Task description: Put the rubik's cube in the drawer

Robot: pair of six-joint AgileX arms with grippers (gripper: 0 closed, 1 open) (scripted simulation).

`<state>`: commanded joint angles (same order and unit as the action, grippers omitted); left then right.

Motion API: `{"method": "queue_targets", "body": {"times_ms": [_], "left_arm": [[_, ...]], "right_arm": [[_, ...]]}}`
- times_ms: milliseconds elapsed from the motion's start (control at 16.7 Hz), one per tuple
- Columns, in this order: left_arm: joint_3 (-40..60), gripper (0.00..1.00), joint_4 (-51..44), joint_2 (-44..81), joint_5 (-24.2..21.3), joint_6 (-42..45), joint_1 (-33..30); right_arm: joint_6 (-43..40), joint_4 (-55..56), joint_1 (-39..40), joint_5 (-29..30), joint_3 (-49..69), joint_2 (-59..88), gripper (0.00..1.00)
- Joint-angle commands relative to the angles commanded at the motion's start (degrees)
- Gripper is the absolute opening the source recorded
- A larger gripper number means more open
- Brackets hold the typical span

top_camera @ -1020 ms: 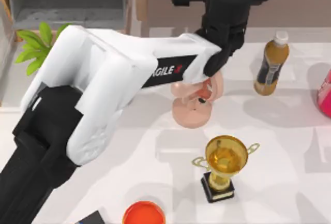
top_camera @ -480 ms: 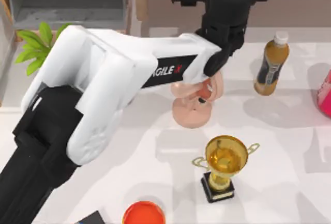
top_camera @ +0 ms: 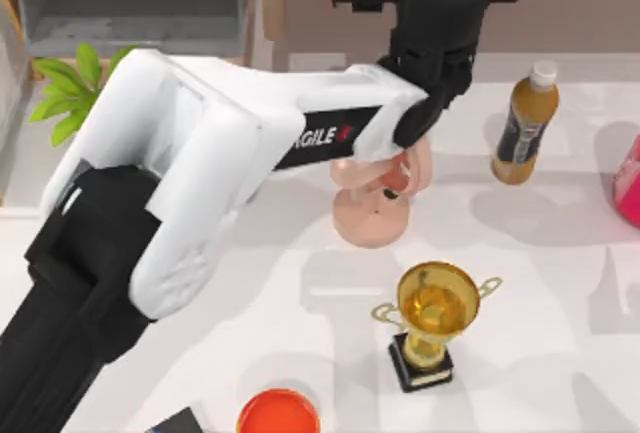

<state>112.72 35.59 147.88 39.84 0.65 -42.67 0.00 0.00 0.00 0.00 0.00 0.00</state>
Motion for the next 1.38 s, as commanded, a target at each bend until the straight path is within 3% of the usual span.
{"method": "queue_targets", "body": {"times_ms": [600,1020,1380], "left_arm": [[0.3,0.00,0.8,-0.7,0.3,0.2,-0.2],[2.5,0.00,8.3,-6.5,4.5,-1.8,-2.3],[-5.0,0.00,1.7,-5.1,2.0,0.2,-1.9]], "right_arm": [[0.0,0.0,0.0,0.0,0.0,0.0,1.00],[0.0,0.0,0.0,0.0,0.0,0.0,1.00],[0.0,0.0,0.0,0.0,0.0,0.0,1.00]]}}
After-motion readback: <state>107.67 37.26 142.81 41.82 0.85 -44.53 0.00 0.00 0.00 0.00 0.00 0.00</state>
